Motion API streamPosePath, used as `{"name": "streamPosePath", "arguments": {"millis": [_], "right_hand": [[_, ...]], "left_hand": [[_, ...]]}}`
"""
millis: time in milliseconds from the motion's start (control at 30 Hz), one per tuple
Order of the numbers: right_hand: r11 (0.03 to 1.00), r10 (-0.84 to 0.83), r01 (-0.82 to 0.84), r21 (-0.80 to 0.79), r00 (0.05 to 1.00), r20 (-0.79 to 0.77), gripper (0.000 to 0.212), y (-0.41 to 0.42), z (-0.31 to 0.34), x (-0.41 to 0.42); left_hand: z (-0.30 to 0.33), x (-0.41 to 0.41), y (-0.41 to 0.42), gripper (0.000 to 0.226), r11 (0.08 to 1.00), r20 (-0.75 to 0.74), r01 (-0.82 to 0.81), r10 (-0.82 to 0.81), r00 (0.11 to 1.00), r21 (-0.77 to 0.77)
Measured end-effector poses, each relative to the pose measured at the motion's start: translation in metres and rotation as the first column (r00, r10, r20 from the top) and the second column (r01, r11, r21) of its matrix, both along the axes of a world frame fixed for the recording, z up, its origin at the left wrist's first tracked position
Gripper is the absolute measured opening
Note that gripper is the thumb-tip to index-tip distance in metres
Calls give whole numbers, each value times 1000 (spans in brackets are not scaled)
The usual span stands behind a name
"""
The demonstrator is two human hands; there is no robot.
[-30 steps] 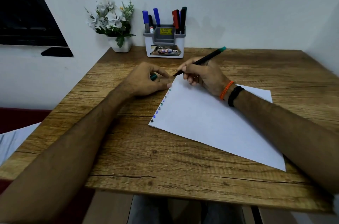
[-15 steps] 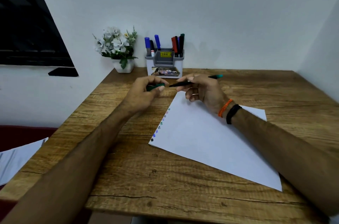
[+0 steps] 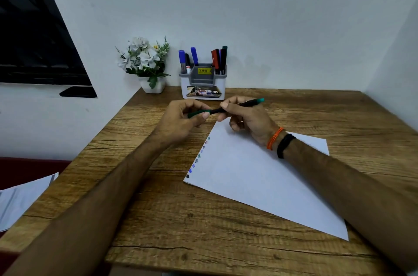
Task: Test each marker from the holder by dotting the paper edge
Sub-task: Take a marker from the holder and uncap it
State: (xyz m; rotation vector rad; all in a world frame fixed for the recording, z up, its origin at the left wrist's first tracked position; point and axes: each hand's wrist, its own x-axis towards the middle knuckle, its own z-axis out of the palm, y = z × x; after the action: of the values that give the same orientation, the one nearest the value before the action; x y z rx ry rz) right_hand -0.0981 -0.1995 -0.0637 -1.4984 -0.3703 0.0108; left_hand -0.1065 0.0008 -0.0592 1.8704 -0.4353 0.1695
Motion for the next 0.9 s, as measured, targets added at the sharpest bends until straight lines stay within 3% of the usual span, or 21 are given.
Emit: {"name": "streamPosePath", "arguments": {"millis": [167, 300, 533, 900], "right_hand": [[1000, 3, -3, 14, 1000, -21, 28, -3, 1, -2], [1000, -7, 9, 17, 997, -71, 17, -3, 3, -2], [986, -138, 146, -81, 986, 95, 10, -6, 3, -1], [993, -57, 70, -93, 989, 139, 20, 3, -6, 1]], "left_hand": [[2, -2, -1, 16, 1000, -15, -5, 5, 1000, -13], [2, -2, 0, 13, 1000, -12, -18, 18, 1000, -16], [3, -2, 0, 10, 998, -46, -69, 69, 997, 7], [0, -3, -5, 7, 988, -87, -143, 148, 985, 64]]}}
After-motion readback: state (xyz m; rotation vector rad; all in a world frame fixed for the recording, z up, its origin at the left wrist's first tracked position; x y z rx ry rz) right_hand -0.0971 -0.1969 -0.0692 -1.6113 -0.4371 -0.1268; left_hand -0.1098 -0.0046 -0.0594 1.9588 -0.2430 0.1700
